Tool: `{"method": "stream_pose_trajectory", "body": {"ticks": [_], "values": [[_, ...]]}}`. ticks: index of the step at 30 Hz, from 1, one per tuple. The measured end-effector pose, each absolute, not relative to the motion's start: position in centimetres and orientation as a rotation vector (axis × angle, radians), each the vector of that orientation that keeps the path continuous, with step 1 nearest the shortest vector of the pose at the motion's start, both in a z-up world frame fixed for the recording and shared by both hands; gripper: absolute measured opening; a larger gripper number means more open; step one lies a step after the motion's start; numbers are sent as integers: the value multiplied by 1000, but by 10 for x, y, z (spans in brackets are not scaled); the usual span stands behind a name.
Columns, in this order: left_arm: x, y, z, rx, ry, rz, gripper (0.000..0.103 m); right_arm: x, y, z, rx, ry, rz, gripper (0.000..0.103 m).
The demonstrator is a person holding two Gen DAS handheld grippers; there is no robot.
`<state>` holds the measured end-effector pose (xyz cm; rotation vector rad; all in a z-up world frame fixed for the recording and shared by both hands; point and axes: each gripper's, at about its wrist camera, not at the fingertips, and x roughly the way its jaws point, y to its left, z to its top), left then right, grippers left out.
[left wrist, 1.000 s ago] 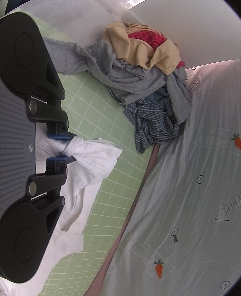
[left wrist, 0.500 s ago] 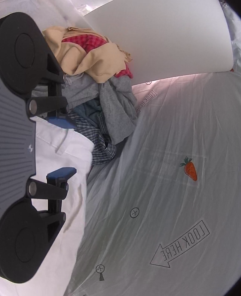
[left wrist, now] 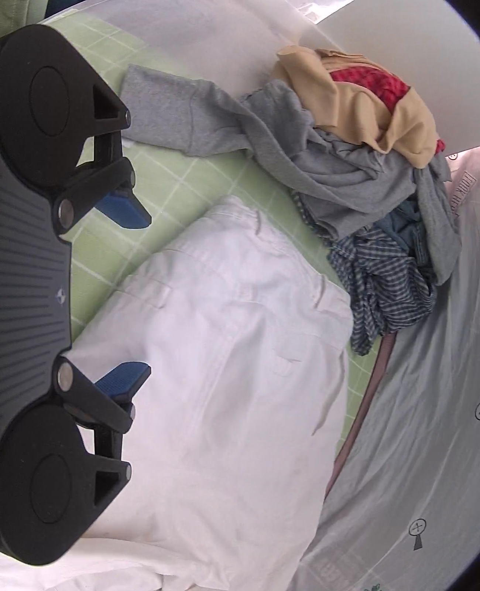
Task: Fold clothes
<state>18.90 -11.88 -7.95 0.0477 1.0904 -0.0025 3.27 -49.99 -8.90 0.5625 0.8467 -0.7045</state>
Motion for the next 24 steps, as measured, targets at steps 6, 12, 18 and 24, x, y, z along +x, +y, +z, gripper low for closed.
{"method": "stream_pose_trajectory", "body": {"ticks": [6, 12, 18, 24], "values": [[172, -123, -95, 41, 1153, -1, 81, 31, -475, -88, 599, 855, -674, 52], [173, -129, -104, 52, 1175, -12, 83, 39, -463, -82, 630, 831, -627, 44], [177, -130, -110, 67, 1190, -21, 84, 50, -445, -84, 635, 845, -577, 34], [177, -132, -119, 83, 1221, -19, 85, 47, -444, -79, 676, 812, -609, 34]]}}
